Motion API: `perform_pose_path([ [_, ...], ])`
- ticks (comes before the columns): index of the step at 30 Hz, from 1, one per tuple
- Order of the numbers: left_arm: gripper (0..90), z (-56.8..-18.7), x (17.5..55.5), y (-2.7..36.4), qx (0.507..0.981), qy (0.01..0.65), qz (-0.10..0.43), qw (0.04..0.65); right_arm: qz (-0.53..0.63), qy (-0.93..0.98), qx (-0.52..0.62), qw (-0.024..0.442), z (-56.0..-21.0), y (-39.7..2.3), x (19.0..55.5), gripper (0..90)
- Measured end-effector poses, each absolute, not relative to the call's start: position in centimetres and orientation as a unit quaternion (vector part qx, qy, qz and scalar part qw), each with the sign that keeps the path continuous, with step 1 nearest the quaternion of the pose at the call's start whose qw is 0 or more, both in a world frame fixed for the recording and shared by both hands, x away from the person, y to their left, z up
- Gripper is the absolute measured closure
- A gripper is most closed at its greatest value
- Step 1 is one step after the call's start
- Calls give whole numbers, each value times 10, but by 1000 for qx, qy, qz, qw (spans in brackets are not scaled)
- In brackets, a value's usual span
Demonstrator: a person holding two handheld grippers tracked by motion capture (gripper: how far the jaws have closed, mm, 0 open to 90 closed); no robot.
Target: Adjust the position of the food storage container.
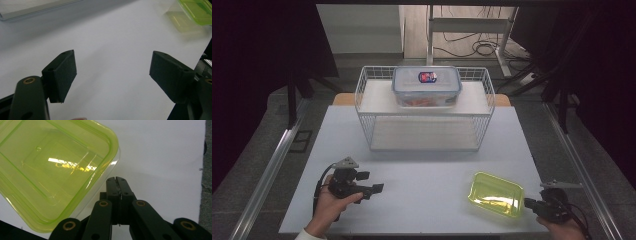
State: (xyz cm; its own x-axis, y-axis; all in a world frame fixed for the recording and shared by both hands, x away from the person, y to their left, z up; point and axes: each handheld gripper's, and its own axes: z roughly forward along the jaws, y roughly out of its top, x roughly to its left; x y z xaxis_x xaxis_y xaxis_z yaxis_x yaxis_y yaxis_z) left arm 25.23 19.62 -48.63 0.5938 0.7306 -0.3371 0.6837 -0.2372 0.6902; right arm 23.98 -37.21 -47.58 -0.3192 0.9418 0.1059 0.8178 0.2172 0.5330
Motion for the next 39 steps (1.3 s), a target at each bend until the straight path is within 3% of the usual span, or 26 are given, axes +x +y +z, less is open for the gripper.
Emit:
perform_pose_path([
  [39, 211, -485, 252, 194, 788, 446, 30, 423, 261, 818, 501, 110, -482, -280, 287, 893],
])
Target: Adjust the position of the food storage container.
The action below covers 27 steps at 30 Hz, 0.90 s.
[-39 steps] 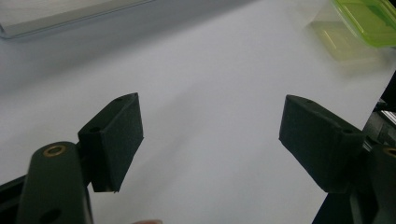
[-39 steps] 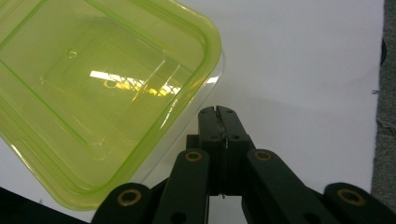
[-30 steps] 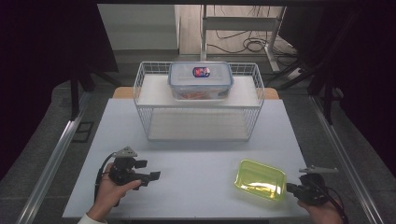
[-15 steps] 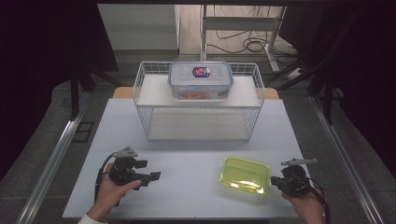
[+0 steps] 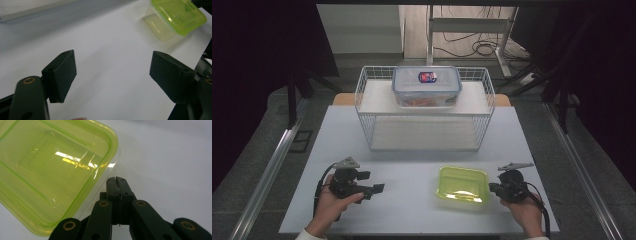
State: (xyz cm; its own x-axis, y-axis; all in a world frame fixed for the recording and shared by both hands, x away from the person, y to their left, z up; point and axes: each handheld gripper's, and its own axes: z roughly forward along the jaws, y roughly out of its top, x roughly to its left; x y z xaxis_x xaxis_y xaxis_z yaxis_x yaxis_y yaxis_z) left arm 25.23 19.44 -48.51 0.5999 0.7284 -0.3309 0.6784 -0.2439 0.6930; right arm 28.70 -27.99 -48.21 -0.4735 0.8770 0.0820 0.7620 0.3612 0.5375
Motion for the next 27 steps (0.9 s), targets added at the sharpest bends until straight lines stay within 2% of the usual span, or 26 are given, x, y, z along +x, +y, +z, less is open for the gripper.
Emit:
perform_pose_path([
  [20, 210, -486, 253, 193, 788, 446, 29, 423, 265, 856, 435, 88, -487, -198, 305, 893],
  [27, 210, -485, 253, 193, 787, 447, 29, 424, 270, 864, 417, 81, -488, -183, 306, 893],
])
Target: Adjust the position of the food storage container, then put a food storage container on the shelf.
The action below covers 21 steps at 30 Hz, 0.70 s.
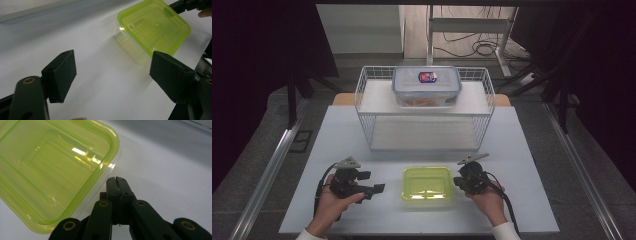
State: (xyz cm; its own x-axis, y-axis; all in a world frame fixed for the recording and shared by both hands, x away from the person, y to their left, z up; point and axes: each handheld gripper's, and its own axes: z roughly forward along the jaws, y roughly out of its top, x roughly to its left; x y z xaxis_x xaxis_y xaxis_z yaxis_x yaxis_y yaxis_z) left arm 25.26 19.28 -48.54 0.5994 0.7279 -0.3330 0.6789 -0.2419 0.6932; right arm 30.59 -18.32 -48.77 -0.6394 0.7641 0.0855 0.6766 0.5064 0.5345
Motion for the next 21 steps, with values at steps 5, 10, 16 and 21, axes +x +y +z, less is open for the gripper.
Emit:
perform_pose_path([
  [5, 208, -484, 252, 193, 785, 449, 31, 426, 285, 853, 428, 84, -482, -195, 304, 893],
  [10, 201, -483, 252, 192, 781, 452, 28, 430, 309, 839, 441, 81, -475, -216, 301, 891],
  [16, 200, -479, 250, 188, 771, 458, 27, 441, 356, 821, 444, 47, -474, -230, 297, 643],
  [21, 197, -478, 250, 179, 772, 458, 23, 441, 361, 815, 452, 26, -473, -233, 295, 453],
])
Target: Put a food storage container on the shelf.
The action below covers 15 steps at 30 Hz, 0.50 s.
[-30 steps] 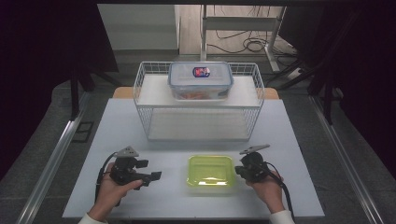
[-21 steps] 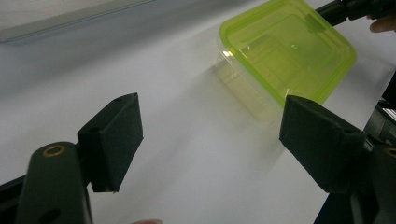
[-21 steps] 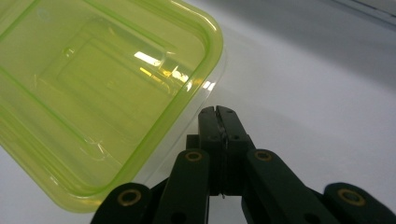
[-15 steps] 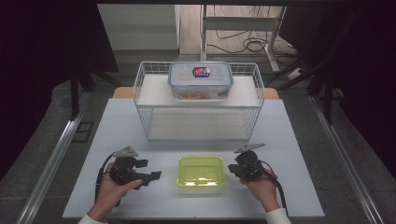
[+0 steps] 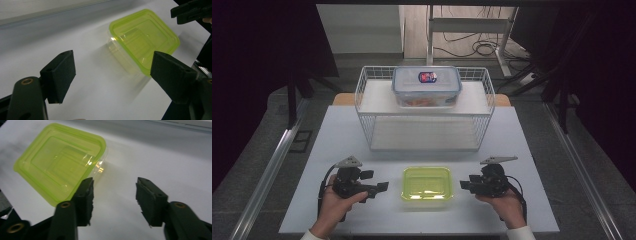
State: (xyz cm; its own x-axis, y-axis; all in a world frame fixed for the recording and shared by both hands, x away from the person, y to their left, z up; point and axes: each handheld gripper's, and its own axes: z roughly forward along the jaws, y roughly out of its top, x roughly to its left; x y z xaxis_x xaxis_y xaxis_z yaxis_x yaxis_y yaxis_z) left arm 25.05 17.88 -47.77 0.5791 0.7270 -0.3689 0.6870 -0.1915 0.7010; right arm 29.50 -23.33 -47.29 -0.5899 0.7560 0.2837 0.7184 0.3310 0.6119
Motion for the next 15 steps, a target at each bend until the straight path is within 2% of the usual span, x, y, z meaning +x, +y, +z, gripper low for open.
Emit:
perform_pose_path([
  [5, 193, -480, 253, 170, 773, 462, 15, 435, 368, 814, 449, 19, -472, -233, 295, 356],
  [15, 210, -484, 258, 156, 768, 472, -15, 432, 384, 811, 441, -10, -477, -225, 294, 339],
])
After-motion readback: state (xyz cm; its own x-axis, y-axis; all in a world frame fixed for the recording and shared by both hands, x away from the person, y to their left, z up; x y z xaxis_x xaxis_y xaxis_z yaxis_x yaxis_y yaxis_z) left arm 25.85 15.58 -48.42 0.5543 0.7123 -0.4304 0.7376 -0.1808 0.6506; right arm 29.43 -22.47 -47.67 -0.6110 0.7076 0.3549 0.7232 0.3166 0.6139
